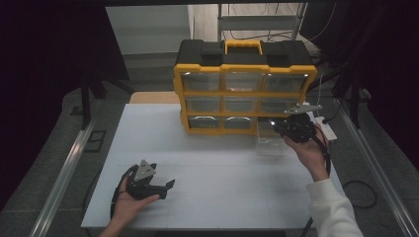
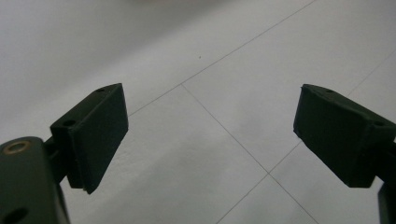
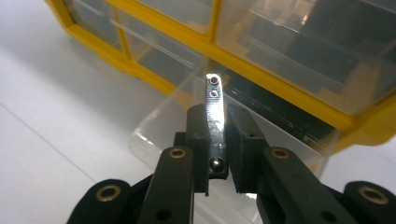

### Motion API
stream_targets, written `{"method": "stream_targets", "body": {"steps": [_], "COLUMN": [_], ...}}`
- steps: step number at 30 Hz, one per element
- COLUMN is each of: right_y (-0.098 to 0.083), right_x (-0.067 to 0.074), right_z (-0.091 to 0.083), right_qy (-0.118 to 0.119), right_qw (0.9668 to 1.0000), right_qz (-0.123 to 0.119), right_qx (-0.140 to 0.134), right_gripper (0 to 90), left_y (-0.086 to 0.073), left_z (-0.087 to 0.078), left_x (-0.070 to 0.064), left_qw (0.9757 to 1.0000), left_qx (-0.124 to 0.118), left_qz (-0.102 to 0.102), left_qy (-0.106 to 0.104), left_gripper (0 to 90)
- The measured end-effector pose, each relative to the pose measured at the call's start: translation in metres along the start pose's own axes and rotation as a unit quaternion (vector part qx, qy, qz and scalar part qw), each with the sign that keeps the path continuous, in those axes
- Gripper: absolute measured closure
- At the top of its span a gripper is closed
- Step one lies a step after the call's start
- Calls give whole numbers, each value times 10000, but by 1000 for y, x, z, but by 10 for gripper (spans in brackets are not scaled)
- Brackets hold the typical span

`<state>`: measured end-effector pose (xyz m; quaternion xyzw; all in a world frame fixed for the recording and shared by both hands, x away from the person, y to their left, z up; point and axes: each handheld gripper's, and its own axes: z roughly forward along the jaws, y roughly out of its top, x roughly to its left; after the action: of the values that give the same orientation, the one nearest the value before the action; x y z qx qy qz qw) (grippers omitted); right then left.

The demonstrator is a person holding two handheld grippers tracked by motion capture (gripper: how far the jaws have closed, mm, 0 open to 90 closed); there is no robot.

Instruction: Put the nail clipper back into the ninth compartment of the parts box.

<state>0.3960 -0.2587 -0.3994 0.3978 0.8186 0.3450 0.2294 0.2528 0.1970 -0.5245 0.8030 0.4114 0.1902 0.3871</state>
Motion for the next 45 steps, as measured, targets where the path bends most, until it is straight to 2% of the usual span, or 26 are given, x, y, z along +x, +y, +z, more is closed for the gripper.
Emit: {"method": "stream_targets", "body": {"steps": [8, 22, 30, 36, 37, 38, 39, 40, 43, 45], "right_y": [-2, -10, -12, -12, -12, -13, -13, -12, -12, -11], "right_x": [-3, -7, -7, -7, -7, -7, -7, -8, -7, -7], "right_z": [3, 22, 27, 28, 28, 27, 26, 24, 18, 17], "right_qy": [-34, -11, 16, 20, 19, -7, -7, 3, 82, 108], "right_qw": [10000, 9993, 9989, 9990, 9991, 9993, 9997, 9998, 9998, 9998], "right_qz": [8, 19, -12, -16, -23, -37, 3, 61, 155, 176], "right_qx": [81, 364, 465, 437, 415, 371, 254, 192, -30, -56], "right_gripper": [795, 795, 795, 791, 779, 720, 551, 453, 337, 319], "left_y": [0, 0, 0, 0, 0, 0, 0, 0, 0, 1], "left_z": [0, 1, 1, 1, 1, 1, 0, 0, 1, 1], "left_x": [0, 0, 0, 0, 0, -1, -1, -1, -1, -1], "left_qw": [10000, 10000, 10000, 10000, 10000, 10000, 10000, 10000, 10000, 10000], "left_qx": [6, 22, 20, 23, 22, 19, 16, 16, 5, 5], "left_qz": [8, 11, 15, 13, 14, 13, 14, 14, 19, 22], "left_qy": [-7, -6, -9, -10, -11, -11, -13, -13, -15, -19], "left_gripper": [108, 108, 108, 108, 108, 108, 108, 108, 108, 108]}}
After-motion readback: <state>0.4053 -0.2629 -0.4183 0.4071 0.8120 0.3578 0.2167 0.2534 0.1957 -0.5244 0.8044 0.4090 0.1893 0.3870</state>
